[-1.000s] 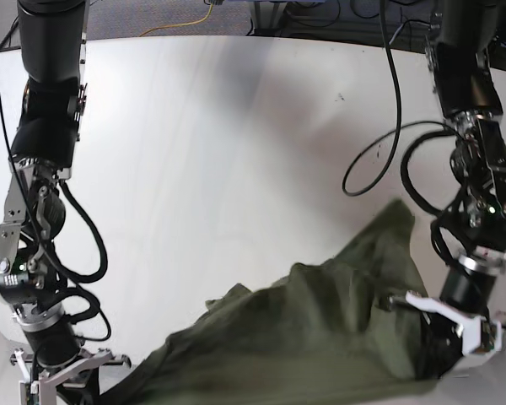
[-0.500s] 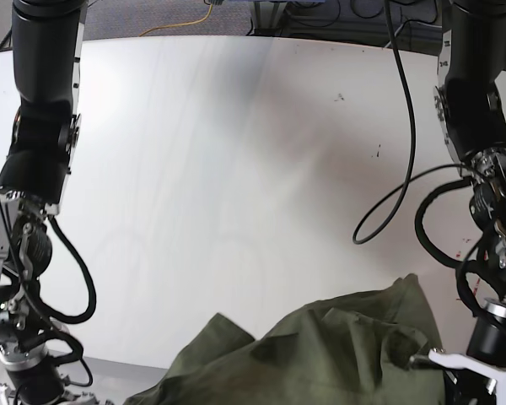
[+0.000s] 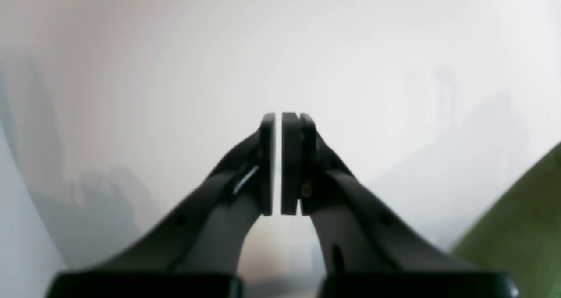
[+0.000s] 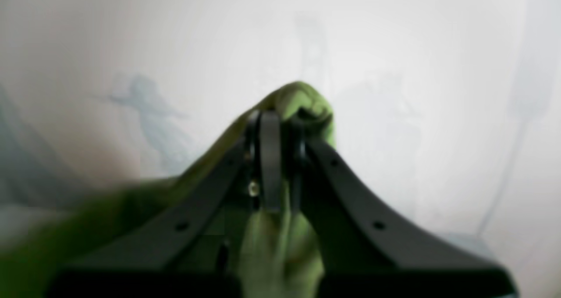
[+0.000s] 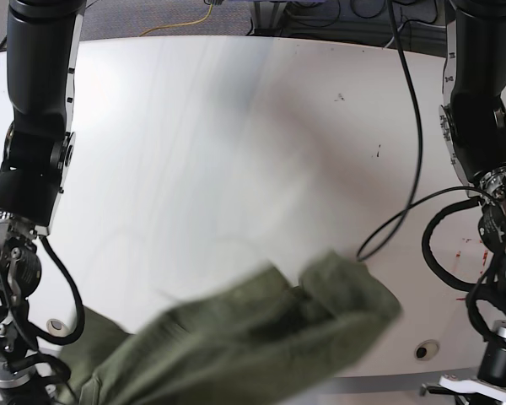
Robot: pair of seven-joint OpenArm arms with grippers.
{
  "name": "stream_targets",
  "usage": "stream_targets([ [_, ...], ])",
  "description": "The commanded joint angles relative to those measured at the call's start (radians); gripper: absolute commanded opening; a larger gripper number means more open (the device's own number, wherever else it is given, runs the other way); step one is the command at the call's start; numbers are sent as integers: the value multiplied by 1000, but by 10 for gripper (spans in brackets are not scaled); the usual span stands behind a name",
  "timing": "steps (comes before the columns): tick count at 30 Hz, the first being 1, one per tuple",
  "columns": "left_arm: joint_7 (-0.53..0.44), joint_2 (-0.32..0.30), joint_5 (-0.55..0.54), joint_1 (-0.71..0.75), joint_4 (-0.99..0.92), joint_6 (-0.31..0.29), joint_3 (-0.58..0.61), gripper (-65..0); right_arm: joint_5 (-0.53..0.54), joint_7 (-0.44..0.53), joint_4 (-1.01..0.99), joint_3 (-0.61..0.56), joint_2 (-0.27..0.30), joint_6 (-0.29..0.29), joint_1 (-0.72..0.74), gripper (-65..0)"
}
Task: Layout the t-shirt on the table in an organized manner, then fold the t-shirt properly
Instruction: 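Pull the shirt apart with both grippers, stretching it across the table, then release the shirt with the left gripper and lift it away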
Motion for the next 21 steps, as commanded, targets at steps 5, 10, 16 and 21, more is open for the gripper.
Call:
stream_targets([
  [5,-25,-3,-19,75,20,1,-3,-647,8,24,44,24,23,4,-106,-650],
  [10,-24,-8,-83,161,40,1,-5,-647,8,23,126,96,24,4,-238,-650],
  [16,-24,-5,-94,267,54,1,-17,-647,10,12,172,119,23,3,-354,-650],
  [21,-28,0,-95,372,56,1,-15,-647,4,12,215,159,0,4,-431,-650],
])
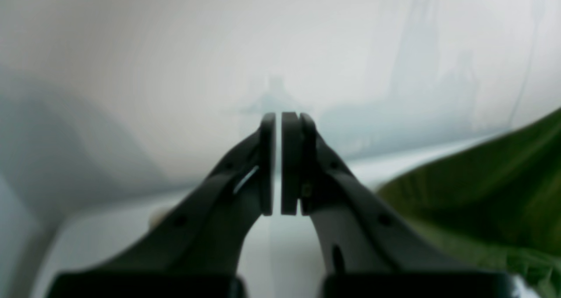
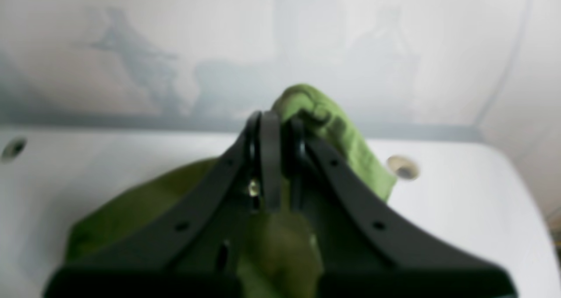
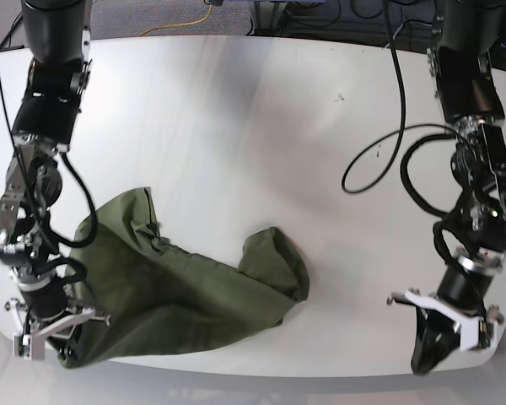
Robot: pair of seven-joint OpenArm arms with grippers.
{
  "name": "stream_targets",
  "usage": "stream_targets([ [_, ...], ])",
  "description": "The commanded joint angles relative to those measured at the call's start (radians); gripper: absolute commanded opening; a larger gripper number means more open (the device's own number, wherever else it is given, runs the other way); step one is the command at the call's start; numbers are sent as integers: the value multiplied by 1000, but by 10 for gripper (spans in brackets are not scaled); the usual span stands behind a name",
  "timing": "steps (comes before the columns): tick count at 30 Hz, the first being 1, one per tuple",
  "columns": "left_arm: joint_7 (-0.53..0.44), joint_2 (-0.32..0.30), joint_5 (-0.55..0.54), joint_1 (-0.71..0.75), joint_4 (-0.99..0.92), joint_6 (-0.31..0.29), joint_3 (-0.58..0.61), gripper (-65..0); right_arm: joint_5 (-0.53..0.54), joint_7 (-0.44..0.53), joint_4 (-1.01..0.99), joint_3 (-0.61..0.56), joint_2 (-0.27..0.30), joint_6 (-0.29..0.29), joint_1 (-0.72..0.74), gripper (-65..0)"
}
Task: Layout the t-shirt on the table in an organized manner, then fold the t-shirt properly
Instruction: 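Release the shirt with the left gripper and lift it away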
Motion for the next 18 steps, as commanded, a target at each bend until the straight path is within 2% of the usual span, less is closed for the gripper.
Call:
stream_targets([
  [1,-28,2,-7,19,17,0,-3,-647,0,36,35,26,4,0,-1,-650],
  [6,-28,50,-7,88,17,0,-5,-649,0,36,35,38,1,0,-18,-650],
  [12,-29,58,-7,162,28,0,6,-647,-1,37,38,38,4,0,-26,-650],
  [18,-29,70,-2,205,26,0,72,-639,0,37,38,38,4,0,-26,-650],
])
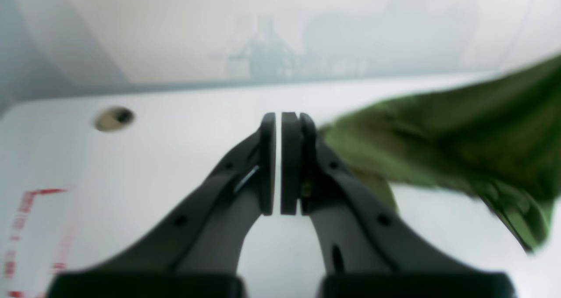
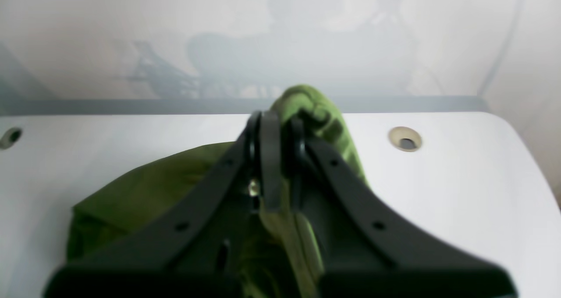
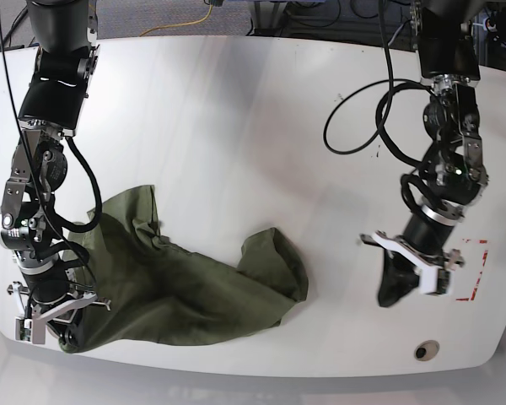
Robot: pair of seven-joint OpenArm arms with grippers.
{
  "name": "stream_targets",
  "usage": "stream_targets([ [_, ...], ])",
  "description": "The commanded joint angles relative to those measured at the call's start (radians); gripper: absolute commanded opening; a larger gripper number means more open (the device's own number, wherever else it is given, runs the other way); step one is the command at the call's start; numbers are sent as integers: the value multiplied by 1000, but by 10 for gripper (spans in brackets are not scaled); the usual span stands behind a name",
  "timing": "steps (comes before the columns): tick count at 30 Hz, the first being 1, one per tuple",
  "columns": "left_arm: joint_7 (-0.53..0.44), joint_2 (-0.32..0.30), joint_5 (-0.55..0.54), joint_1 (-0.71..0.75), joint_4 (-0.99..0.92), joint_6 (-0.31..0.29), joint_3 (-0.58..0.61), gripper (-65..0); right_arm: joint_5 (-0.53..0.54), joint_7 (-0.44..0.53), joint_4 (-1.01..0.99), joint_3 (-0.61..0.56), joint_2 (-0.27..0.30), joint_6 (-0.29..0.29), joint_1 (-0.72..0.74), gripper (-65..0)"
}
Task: Layout the t-shirt on the table in an organized manner, then fold the t-shirt properly
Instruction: 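Release the shirt with the left gripper and lift it away, then move the left gripper to the shirt's bunched end and grasp it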
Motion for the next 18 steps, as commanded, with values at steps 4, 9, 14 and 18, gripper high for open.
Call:
stream_targets([
  [4,-30,3,-15,-8,16,-14,50,-533,10,31,20,7,17,3,29,-650],
  [9,-30,5,-13,5,16,-9,67,-285,12,31,20,7,14,3,29,-650],
  [14,-30,6,71,14,5,-9,119,-183,12,31,20,7,14,4,29,-650],
  [18,-30,6,183,14,-22,-11,202,-178,12,31,20,7,12,4,28,-650],
])
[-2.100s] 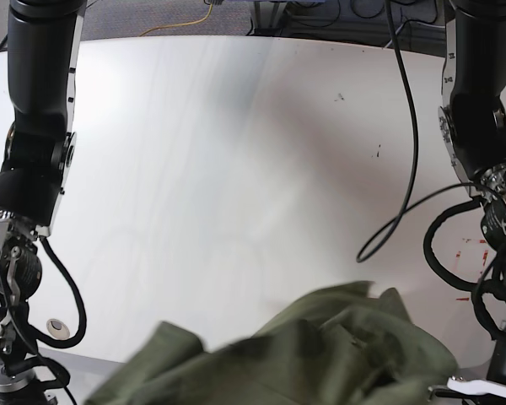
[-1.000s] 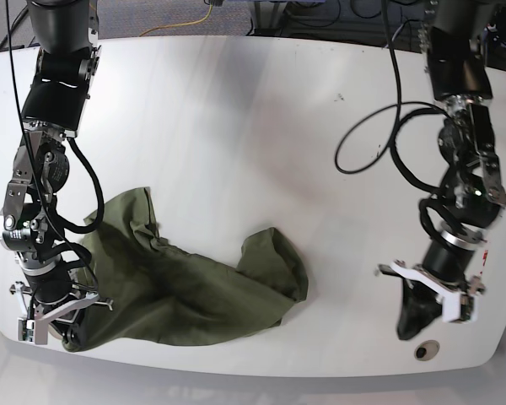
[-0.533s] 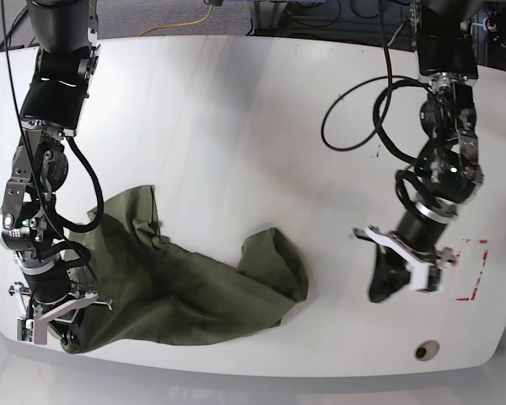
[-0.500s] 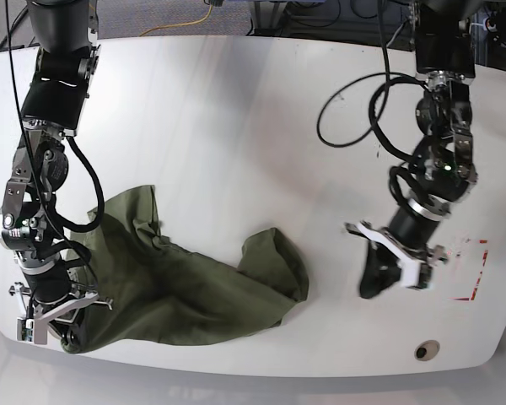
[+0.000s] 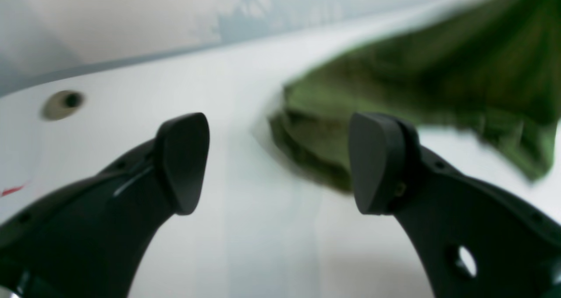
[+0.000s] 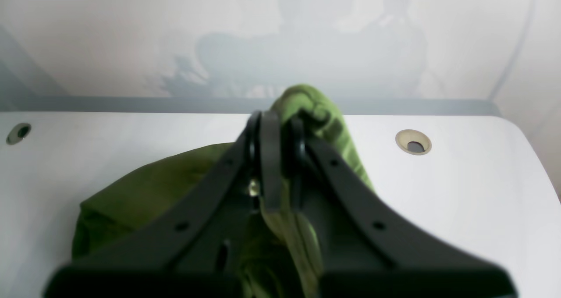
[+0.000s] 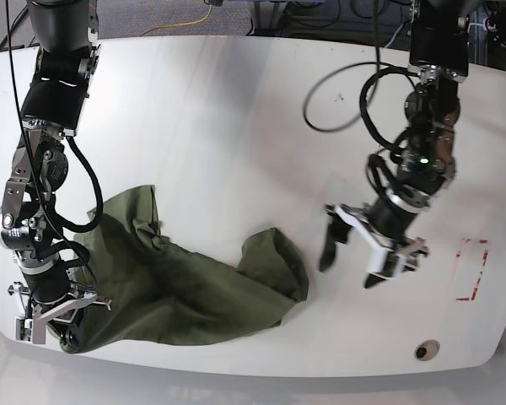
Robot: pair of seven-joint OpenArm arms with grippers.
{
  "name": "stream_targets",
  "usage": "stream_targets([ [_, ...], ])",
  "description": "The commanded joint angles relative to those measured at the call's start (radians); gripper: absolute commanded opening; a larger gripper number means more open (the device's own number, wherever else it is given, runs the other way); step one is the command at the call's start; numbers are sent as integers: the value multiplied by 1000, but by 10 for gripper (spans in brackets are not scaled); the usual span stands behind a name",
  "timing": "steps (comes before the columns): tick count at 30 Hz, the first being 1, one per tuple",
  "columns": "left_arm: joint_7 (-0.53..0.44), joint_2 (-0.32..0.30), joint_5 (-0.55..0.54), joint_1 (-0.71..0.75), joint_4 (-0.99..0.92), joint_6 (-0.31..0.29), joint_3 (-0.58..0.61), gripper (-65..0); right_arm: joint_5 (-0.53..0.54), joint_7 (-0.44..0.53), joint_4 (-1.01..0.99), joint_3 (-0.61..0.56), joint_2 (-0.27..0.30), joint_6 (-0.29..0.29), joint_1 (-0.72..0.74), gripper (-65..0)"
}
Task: Layout the t-shirt on the table in an organized manner, then fold the t-shirt properly
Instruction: 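Move the left gripper to the shirt's bunched end and grasp it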
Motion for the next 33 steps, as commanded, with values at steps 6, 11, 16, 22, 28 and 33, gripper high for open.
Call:
stream_targets([
  [6,-42,3,137,-19,-39,-6,108,-178,6,30,19,7,12,-1,29,-650],
  [11,-83,16,223,-19,-99,-6,177,-178,6,30,19,7,10,-1,29,-650],
  [16,-106,55,306,-42,-171,-5,203,-178,6,30,19,7,10,-1,27,-650],
  [22,-118,96,343,-67,-275,-6,212,-178,6,30,19,7,10,-1,26,-650],
  [28,-174,124,343,-108,-381,-6,212,-178,6,30,28,7,10,-1,12,-650],
  [33,-194,148,343,-148,-465,-6,223,-179,6,30,35,7,10,-1,7,-650],
])
